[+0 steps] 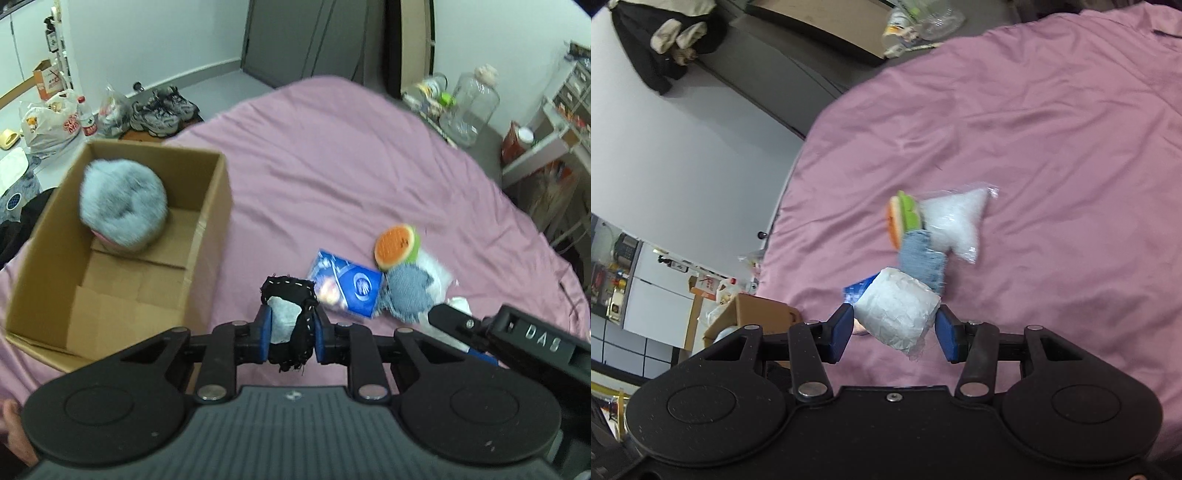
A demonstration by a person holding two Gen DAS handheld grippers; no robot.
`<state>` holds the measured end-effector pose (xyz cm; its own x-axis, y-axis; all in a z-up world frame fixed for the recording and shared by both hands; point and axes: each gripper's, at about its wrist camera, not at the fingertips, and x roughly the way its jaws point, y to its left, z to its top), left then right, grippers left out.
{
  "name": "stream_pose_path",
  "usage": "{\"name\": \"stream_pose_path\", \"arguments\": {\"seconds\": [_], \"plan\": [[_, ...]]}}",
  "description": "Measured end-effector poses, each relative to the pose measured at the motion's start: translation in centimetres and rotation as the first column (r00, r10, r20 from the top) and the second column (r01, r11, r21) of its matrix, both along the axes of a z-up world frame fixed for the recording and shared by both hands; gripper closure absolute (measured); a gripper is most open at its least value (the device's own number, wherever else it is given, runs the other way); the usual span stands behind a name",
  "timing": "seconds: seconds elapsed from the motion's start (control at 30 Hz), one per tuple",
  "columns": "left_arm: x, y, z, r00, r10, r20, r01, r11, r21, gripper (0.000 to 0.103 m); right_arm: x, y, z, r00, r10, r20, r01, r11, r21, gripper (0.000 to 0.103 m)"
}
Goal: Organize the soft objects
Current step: 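Carry the black pad and white bundle over the box with both tools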
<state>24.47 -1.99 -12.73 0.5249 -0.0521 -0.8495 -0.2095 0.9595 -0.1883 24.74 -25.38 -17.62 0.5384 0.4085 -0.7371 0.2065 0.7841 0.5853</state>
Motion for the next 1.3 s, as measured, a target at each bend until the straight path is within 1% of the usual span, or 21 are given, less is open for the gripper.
{"name": "stream_pose_path", "arguments": {"seconds": [0.27, 0.43, 0.53, 0.6, 0.9, 1.13, 1.3], "plan": [[-0.7, 4.1, 3.0, 0.997, 0.043, 0.066, -0.042, 0.999, -0.008, 0.081, 0.0, 2.5, 1.8, 0.996, 0.047, 0.076, -0.046, 0.999, -0.011, 0.056], [-0.9, 6.6, 3.6, 0.994, 0.068, 0.088, -0.068, 0.998, -0.008, 0.081, -0.1, 4.8, 2.9, 0.99, 0.089, 0.105, -0.086, 0.996, -0.034, 0.056], [-1.0, 8.2, 3.7, 0.992, 0.084, 0.094, -0.084, 0.996, -0.009, 0.081, -0.4, 6.5, 3.7, 0.987, 0.109, 0.119, -0.102, 0.992, -0.068, 0.056], [-1.0, 9.1, 3.7, 0.991, 0.091, 0.095, -0.091, 0.996, -0.007, 0.081, -0.5, 7.6, 4.2, 0.984, 0.129, 0.123, -0.118, 0.989, -0.094, 0.056], [-1.0, 13.1, 2.2, 0.989, 0.132, 0.066, -0.131, 0.991, -0.02, 0.081, -0.1, 11.4, 5.3, 0.976, 0.148, 0.159, -0.133, 0.986, -0.098, 0.056], [-0.9, 15.6, 0.6, 0.987, 0.156, 0.028, -0.155, 0.987, -0.042, 0.079, 0.7, 13.4, 5.2, 0.972, 0.16, 0.169, -0.142, 0.983, -0.112, 0.056], [-0.8, 17.2, 0.0, 0.983, 0.179, 0.029, -0.177, 0.982, -0.062, 0.078, 1.2, 15.9, 5.5, 0.962, 0.192, 0.195, -0.167, 0.977, -0.135, 0.056]]}}
